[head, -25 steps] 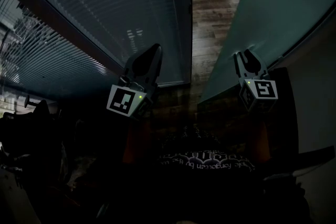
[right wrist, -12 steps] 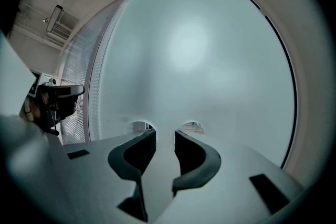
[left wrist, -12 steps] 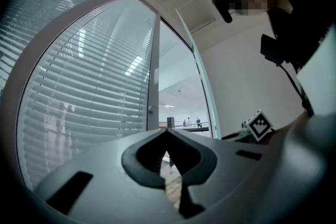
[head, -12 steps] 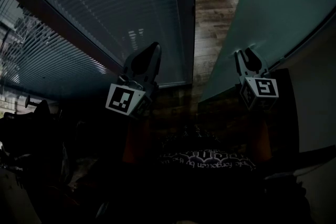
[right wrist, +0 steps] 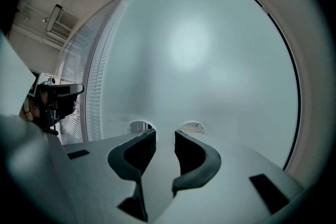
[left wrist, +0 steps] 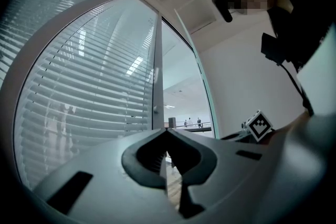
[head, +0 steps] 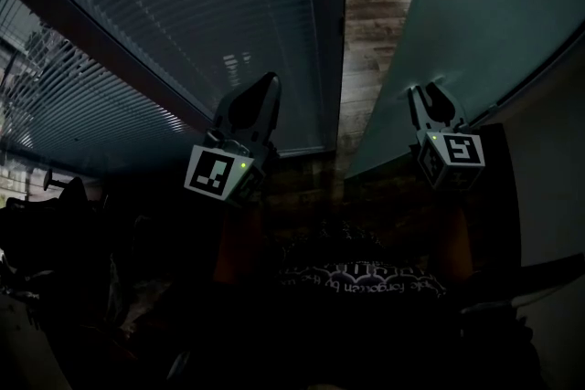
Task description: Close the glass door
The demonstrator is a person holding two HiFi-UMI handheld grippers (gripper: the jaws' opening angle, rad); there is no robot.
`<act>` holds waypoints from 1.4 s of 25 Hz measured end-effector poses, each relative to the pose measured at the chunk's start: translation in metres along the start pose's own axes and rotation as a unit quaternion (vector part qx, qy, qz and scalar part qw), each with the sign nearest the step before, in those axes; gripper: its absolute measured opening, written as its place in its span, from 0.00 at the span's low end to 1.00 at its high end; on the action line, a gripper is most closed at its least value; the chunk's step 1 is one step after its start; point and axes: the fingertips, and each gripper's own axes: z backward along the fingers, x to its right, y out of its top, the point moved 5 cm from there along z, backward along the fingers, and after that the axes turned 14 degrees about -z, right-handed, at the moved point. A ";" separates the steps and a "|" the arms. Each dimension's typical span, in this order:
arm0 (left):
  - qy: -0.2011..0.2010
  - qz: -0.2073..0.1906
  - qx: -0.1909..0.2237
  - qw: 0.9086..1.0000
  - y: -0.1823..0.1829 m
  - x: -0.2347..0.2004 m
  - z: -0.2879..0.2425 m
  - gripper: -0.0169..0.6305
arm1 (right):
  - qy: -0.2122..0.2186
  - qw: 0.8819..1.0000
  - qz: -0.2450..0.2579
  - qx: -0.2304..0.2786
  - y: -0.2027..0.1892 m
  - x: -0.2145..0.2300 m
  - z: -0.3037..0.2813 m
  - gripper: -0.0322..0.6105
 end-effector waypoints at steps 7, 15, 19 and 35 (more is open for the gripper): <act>0.004 0.004 0.003 1.000 -0.007 -0.027 -0.012 0.03 | -0.003 1.000 0.001 -0.001 0.006 -0.006 -0.027 0.22; 0.005 0.005 0.006 1.000 -0.019 -0.063 -0.034 0.03 | -0.005 1.000 0.002 -0.002 0.010 -0.009 -0.068 0.22; 0.000 0.003 0.009 1.000 -0.020 -0.064 -0.033 0.03 | -0.008 1.000 0.002 0.002 0.009 -0.010 -0.067 0.22; -0.004 0.003 0.005 1.000 -0.026 -0.064 -0.042 0.03 | -0.017 1.000 -0.009 0.005 0.006 -0.003 -0.078 0.22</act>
